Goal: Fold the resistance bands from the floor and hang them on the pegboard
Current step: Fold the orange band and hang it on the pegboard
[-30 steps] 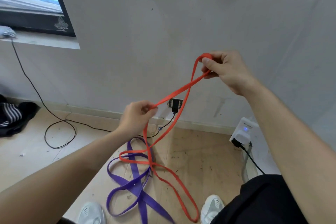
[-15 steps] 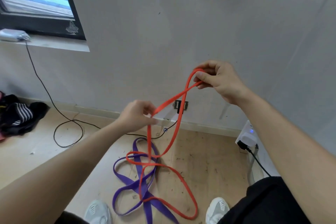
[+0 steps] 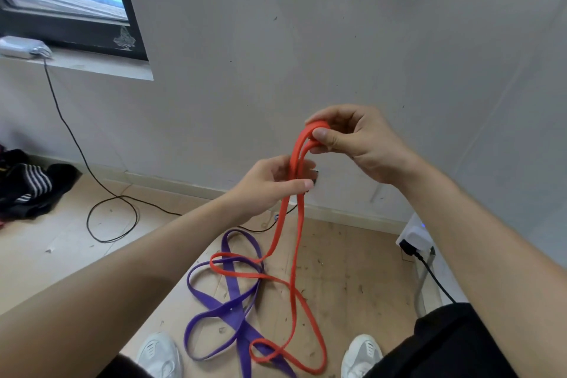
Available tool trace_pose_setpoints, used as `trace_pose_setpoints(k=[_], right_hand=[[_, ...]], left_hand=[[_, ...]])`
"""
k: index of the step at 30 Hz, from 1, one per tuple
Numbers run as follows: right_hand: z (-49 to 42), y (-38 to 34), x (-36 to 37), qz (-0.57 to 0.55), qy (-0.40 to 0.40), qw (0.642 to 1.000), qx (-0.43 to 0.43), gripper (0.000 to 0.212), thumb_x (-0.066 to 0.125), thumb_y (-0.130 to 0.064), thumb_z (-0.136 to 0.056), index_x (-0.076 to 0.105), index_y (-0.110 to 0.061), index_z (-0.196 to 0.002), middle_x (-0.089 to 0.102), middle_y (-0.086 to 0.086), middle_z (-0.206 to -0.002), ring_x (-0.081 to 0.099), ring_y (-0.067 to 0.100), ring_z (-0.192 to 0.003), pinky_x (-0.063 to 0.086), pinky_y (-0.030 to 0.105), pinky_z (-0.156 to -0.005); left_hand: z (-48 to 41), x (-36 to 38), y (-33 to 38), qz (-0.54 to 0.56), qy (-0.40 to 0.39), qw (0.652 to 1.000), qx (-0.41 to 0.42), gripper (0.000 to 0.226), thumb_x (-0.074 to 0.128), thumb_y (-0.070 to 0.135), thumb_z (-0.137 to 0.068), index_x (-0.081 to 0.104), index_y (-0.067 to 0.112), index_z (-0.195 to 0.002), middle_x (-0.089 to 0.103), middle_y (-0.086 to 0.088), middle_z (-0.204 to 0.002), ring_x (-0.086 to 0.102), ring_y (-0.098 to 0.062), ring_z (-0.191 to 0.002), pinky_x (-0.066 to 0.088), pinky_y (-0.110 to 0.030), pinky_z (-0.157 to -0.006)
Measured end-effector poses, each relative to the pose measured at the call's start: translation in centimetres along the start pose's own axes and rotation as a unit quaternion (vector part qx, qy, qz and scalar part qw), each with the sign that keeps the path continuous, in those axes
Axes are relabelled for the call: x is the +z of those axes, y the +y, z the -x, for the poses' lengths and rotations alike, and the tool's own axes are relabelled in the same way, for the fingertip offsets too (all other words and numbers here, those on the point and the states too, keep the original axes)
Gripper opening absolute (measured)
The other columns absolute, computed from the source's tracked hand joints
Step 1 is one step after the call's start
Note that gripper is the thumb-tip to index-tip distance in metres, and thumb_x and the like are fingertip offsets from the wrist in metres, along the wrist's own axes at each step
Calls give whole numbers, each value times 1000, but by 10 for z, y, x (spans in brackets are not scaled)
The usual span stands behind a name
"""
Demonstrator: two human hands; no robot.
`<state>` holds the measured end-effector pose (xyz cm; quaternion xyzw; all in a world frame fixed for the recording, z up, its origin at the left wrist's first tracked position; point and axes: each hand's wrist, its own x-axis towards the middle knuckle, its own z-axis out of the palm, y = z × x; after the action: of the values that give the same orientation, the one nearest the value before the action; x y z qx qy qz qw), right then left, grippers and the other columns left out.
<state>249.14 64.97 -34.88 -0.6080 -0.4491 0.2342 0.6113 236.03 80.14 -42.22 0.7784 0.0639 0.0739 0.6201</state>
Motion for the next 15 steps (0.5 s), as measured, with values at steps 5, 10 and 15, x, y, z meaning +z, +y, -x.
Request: trace_pose_setpoints(k=[5, 10, 15], right_hand=[[-1, 0, -3, -79, 24, 997, 0, 21, 67, -8, -81, 68, -4, -101, 72, 4, -82, 72, 18, -78, 59, 29, -76], [-1, 8, -17, -145, 97, 984, 18, 19, 68, -5, -78, 71, -2, -97, 70, 10, -83, 66, 20, -78, 58, 25, -73], [0, 23, -26, -184, 124, 972, 73, 13, 62, 6, -86, 72, -1, -90, 67, 14, -83, 67, 23, -78, 60, 27, -75]], left_hand=[[2, -1, 2, 5, 38, 999, 7, 14, 66, 14, -98, 73, 8, -108, 78, -8, -92, 75, -18, -93, 58, -30, -89], [8, -17, 4, 0, 81, 996, 20, 9, 71, 11, -93, 74, 9, -102, 74, -18, -97, 72, -33, -98, 56, -43, -97], [8, -38, 8, -27, 108, 993, 29, 13, 76, 17, -89, 73, 13, -101, 77, -10, -89, 74, -28, -92, 60, -38, -91]])
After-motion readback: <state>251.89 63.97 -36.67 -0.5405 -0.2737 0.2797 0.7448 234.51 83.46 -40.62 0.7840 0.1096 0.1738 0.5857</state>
